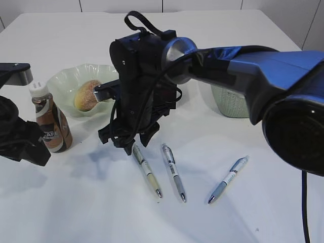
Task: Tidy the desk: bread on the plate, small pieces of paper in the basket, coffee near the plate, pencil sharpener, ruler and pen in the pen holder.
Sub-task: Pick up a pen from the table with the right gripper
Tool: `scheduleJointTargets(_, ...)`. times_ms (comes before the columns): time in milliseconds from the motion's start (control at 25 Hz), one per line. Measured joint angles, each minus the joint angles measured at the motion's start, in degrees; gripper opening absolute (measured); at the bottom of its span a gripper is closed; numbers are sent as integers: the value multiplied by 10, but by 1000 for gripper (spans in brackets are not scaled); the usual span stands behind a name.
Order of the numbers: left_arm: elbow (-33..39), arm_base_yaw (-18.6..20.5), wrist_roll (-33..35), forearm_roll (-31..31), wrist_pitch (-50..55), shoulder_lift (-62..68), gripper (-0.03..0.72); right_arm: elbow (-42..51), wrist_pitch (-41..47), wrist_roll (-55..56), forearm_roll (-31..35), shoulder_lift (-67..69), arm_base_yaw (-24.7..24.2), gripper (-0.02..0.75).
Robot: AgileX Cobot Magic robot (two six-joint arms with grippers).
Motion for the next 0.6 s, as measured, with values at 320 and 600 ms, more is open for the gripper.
scheduleJointTargets(320,0,0,0,0,0,0,400,0,0,3,-2,11,0,361)
scheduleJointTargets(600,0,0,0,0,0,0,400,0,0,3,-3,16,0,361)
